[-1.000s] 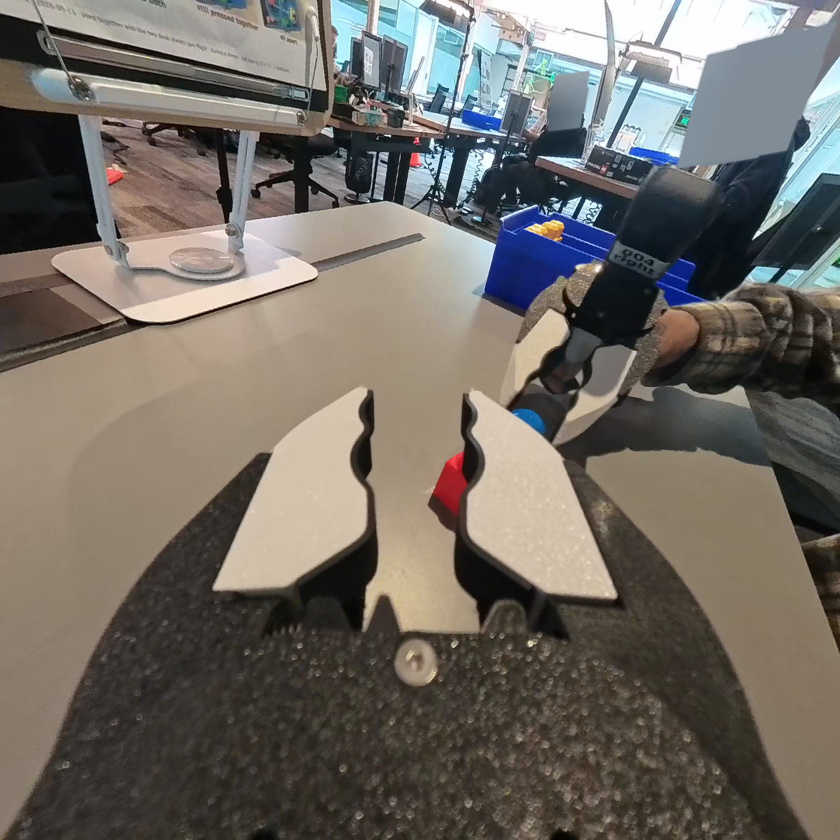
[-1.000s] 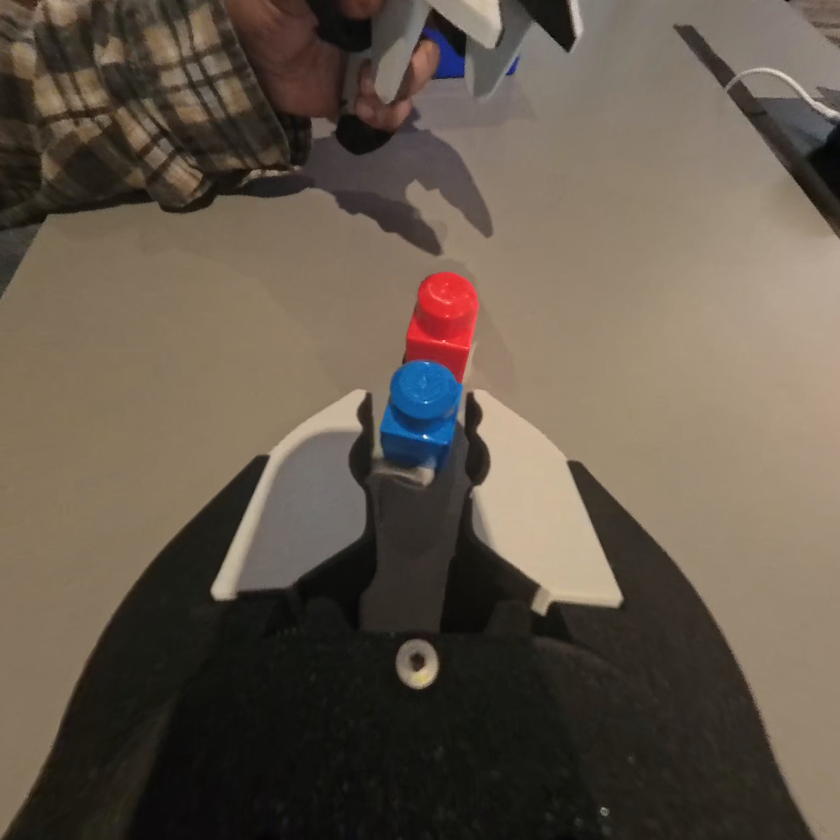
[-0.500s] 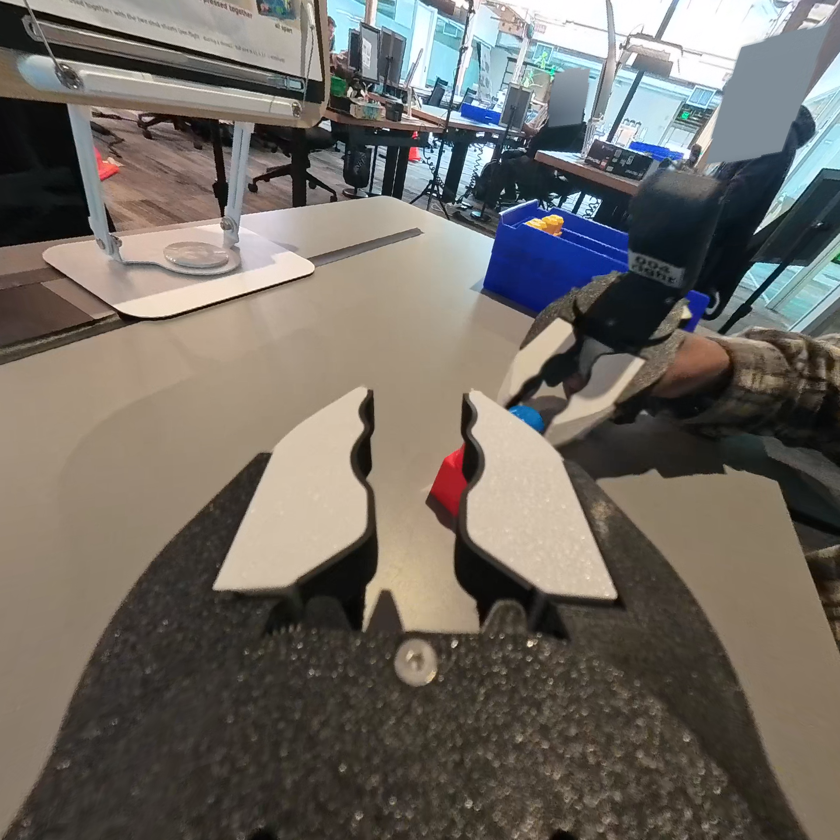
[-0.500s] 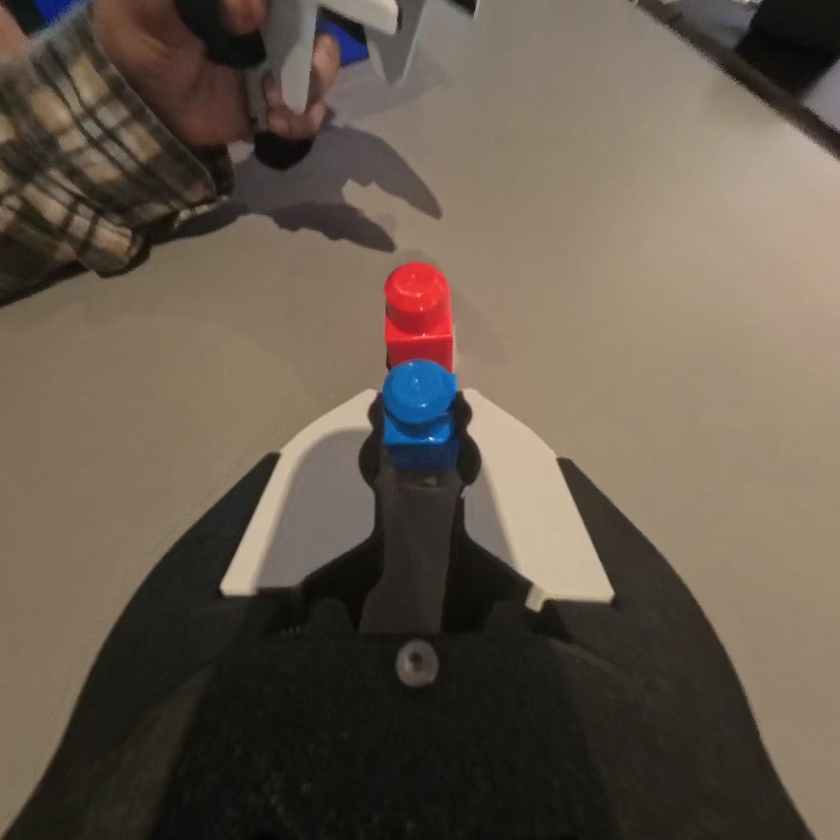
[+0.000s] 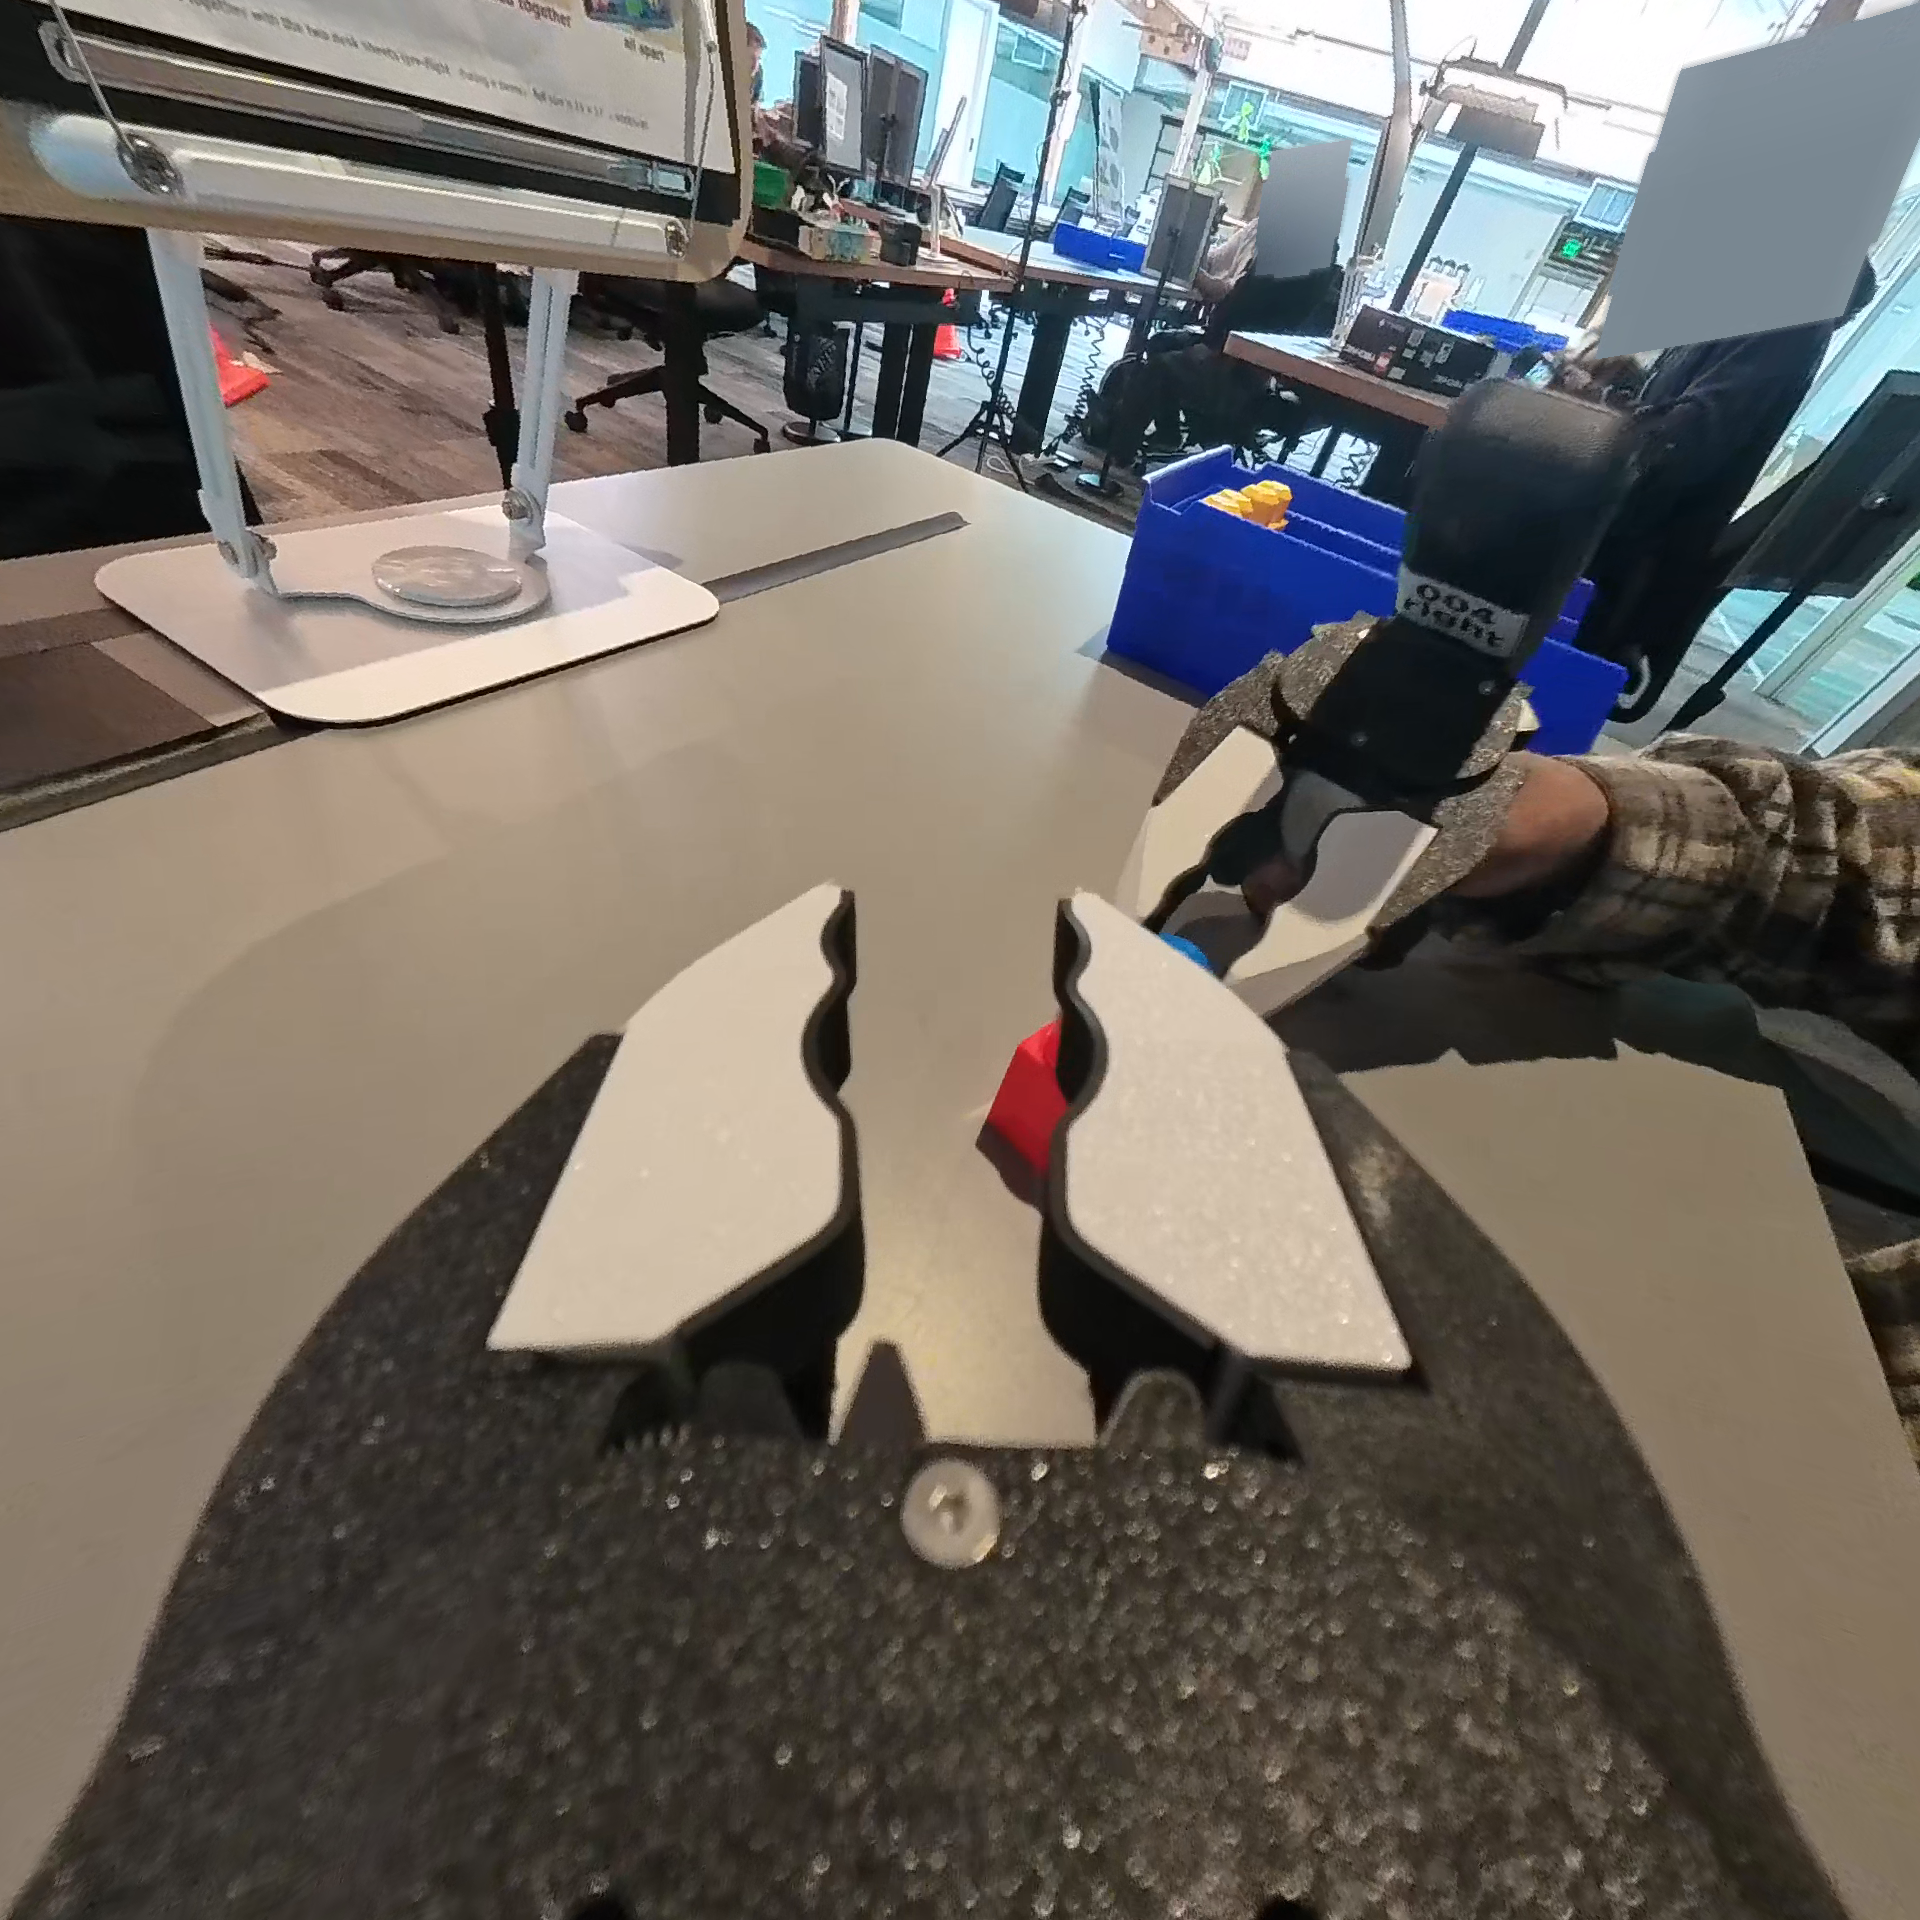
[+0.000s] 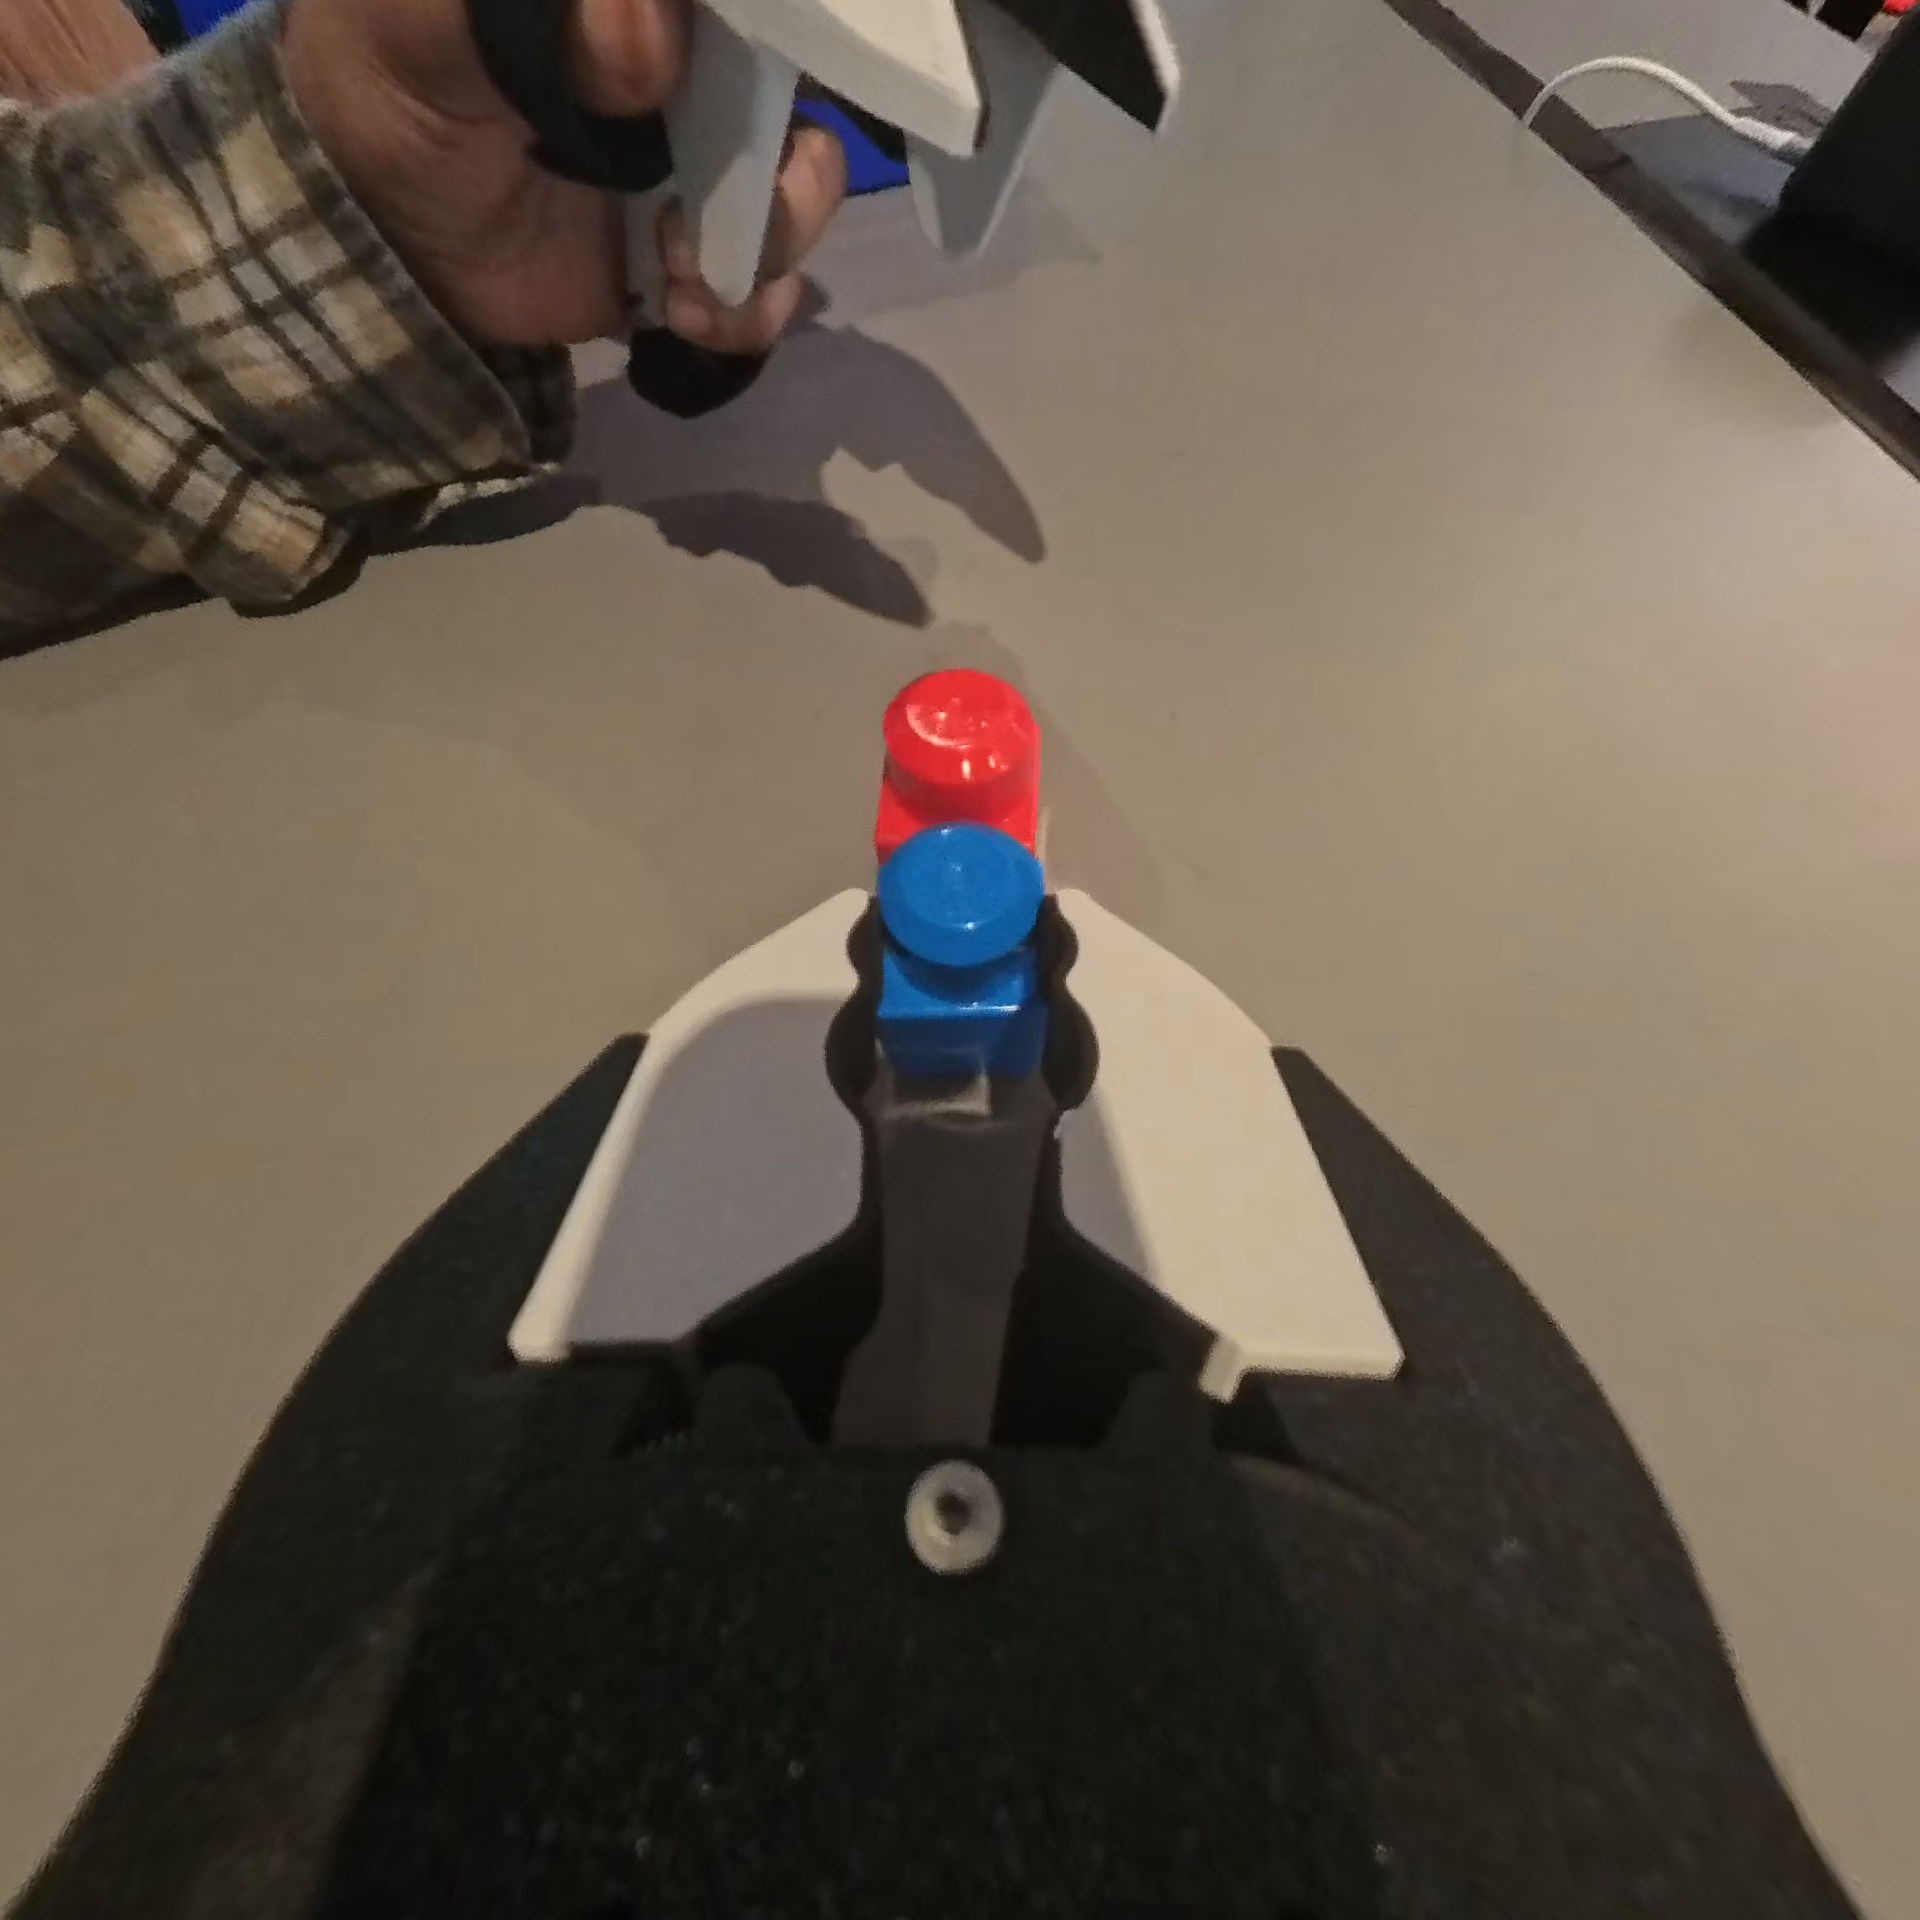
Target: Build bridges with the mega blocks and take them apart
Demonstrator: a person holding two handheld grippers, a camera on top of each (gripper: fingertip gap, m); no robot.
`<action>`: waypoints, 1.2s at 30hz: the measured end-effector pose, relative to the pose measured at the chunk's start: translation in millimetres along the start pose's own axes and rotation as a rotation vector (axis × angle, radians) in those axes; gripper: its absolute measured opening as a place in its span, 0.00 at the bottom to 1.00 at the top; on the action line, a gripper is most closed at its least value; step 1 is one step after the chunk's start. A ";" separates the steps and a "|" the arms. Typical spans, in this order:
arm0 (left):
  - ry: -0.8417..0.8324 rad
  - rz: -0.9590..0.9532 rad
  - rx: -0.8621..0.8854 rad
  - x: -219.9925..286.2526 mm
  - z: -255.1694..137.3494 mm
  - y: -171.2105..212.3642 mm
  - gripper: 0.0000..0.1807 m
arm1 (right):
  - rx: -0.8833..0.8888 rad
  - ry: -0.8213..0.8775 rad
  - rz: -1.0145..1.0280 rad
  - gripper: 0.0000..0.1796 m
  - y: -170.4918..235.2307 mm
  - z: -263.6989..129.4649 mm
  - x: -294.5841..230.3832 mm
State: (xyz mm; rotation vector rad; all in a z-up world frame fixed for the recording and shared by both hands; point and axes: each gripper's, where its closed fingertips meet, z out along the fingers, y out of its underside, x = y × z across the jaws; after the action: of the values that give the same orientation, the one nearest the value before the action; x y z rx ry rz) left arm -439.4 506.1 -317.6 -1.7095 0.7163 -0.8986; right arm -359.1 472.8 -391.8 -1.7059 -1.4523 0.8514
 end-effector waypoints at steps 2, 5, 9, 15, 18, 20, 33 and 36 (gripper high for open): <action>0.000 -0.003 0.000 -0.3 0.0 0.2 0.20 | 0.004 0.006 0.013 0.16 -0.5 0.4 1.5; 0.001 -0.004 -0.001 -0.4 0.4 0.8 0.20 | 0.006 0.012 0.021 0.16 -1.2 1.3 1.7; -0.001 -0.001 -0.003 -0.2 0.8 1.1 0.20 | 0.003 0.011 0.036 0.16 -1.9 2.1 0.7; 0.000 -0.002 -0.002 -0.3 0.5 1.0 0.20 | 0.000 0.012 0.028 0.16 -2.1 2.5 -1.2; 0.000 0.000 -0.005 0.0 0.9 1.4 0.20 | 0.002 0.011 0.030 0.16 -2.7 3.3 -1.1; 0.001 -0.001 -0.004 0.1 0.9 1.3 0.20 | 0.003 0.013 0.034 0.16 -3.0 3.6 -0.5; 0.008 0.009 0.026 1.5 -3.7 -5.9 0.21 | 0.270 0.102 0.030 0.38 -32.2 -53.8 12.6; 0.023 0.017 0.067 7.4 -7.2 -14.7 0.21 | 0.411 0.184 0.022 0.39 -37.8 -87.2 21.7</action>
State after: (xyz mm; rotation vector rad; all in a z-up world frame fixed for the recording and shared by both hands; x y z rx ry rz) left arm -440.8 500.7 -300.6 -1.6341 0.7074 -0.9222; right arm -301.0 488.5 -315.0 -1.4476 -1.0526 0.9062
